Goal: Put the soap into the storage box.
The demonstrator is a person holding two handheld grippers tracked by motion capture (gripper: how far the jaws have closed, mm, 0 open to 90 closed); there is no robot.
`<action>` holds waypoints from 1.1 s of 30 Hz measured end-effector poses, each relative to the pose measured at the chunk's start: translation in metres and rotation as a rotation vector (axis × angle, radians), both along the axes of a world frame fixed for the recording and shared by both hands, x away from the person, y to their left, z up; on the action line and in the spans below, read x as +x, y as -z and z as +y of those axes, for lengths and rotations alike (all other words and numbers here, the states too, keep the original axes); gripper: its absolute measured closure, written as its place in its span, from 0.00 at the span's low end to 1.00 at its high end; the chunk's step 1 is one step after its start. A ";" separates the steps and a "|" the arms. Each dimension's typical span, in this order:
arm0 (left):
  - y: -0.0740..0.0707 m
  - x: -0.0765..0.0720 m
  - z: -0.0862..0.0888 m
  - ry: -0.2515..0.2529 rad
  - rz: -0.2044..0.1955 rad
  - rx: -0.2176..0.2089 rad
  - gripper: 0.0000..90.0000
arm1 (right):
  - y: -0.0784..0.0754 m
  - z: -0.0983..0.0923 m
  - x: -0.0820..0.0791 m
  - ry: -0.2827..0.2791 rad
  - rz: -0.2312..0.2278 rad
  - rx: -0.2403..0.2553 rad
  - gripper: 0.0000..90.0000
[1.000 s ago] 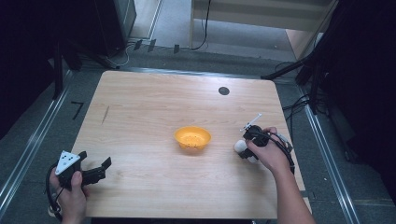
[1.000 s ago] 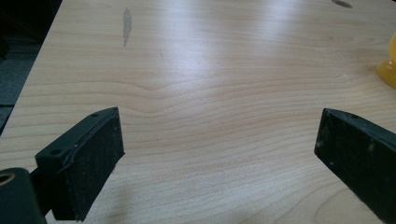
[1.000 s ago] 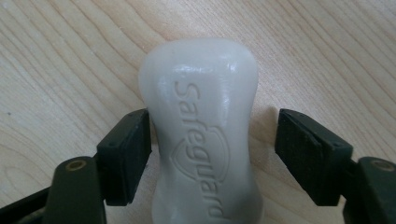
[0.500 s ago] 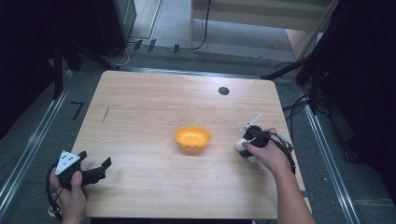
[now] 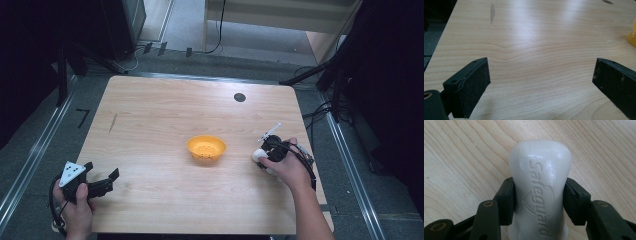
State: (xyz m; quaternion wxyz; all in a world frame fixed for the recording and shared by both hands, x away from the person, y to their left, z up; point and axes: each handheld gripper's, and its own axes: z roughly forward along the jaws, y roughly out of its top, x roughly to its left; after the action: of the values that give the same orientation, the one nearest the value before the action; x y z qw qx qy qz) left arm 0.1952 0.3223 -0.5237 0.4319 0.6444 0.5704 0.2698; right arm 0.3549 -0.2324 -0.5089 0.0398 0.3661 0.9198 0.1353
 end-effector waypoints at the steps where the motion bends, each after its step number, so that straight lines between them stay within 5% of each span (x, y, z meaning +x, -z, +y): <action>1: 0.000 0.000 0.000 0.001 0.002 0.000 0.02 | 0.000 0.000 0.000 0.002 0.000 0.000 0.55; 33: 0.000 0.000 0.001 -0.004 0.004 -0.004 0.02 | -0.026 0.006 -0.002 -0.073 -0.041 -0.012 0.57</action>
State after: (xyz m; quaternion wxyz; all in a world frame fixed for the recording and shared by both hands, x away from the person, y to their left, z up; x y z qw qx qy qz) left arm 0.1955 0.3228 -0.5236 0.4316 0.6430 0.5731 0.2682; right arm 0.3526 -0.2266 -0.4829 0.0560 0.3292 0.9324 0.1384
